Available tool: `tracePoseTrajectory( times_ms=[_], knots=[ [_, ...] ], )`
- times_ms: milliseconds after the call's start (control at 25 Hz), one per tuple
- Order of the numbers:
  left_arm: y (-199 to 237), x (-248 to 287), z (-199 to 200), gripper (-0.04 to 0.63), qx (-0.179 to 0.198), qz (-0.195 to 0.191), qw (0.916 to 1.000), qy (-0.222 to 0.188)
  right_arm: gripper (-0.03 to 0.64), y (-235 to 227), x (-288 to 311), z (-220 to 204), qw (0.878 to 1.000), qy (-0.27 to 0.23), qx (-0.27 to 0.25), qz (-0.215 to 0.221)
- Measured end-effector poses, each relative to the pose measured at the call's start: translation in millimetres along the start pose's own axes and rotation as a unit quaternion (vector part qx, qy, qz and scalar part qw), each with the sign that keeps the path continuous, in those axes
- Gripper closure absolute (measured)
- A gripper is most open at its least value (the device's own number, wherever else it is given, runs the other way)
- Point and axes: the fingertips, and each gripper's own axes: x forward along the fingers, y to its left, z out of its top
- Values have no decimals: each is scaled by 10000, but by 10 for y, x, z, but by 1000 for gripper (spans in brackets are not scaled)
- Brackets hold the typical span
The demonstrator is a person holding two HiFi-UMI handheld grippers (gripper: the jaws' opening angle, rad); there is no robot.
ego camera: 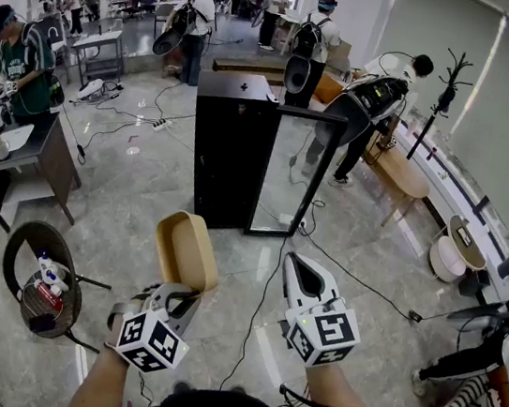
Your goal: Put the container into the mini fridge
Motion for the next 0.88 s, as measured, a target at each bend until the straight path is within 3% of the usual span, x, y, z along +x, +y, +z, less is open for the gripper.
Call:
tracePoseTrajectory(
  times_ms=[880],
  knots=[
    [72,-169,-124,583,-12,-104,9999,-133,600,234,103,54,9998,-115,150,70]
  ],
)
